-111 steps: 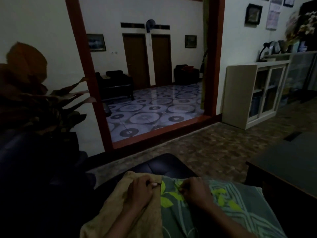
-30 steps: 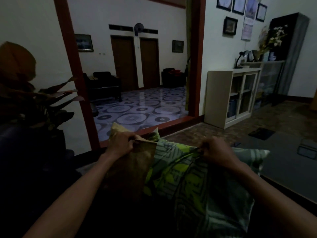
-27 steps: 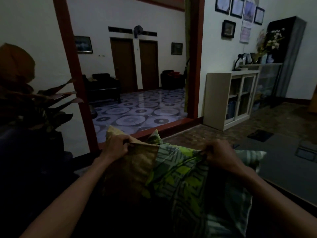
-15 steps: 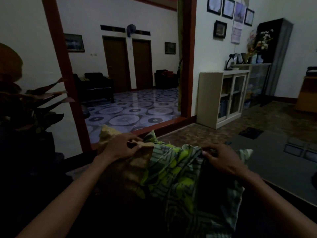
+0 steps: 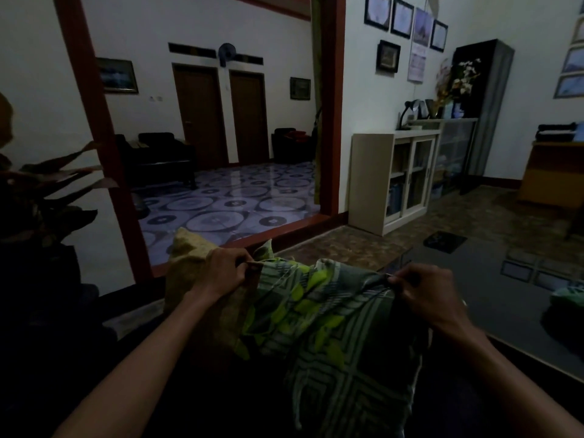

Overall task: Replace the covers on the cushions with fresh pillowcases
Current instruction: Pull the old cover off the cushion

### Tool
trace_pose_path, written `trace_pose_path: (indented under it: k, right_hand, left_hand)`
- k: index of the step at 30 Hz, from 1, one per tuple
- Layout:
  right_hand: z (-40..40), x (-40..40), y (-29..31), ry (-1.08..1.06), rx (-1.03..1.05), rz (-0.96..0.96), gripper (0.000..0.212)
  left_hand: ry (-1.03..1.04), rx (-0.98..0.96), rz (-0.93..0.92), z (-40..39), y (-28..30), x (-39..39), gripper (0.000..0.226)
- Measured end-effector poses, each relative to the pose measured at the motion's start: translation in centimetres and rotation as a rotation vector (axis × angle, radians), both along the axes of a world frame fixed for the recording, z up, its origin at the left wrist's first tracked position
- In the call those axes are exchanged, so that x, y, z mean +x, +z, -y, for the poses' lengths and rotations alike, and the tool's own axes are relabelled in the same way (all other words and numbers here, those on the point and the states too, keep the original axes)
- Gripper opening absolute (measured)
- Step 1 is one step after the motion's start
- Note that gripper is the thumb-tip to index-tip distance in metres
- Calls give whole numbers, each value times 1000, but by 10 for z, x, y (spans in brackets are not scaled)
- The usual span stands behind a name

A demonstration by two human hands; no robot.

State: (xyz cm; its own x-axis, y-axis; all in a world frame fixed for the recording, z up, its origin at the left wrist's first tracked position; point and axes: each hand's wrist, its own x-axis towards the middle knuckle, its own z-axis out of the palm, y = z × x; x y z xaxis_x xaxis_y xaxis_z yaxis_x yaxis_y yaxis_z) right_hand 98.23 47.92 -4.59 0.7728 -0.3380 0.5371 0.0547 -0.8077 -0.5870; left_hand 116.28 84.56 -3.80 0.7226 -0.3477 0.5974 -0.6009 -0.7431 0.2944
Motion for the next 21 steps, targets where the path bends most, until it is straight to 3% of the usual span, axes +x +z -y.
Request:
trace_pose_path:
  k: [4,7,9,11,14,21]
  right_hand:
    - [0,1,6,-10,-24,-47,27]
    - [-27,11,17,112,-106,-56,13]
    - [-48,23,16,197,-164,-130,35]
    - [-67,34,10,218,-242,-161,27]
    - [-72,40,-3,138,-265,-73,2]
    - [-25,22,-2,4,-248,23,19]
  left_hand:
    - [-28,3,-85,4,-6,4,14]
    - [-84,30,-121,5,-9,-1,12]
    - [-118,18,-119,8,-7,-8,12]
    - [-129,40,-119,13,-8,-14,21]
    - [-76,54,-55,19,-15,-16,20]
    - [-19,-43,23,14,2,4,17]
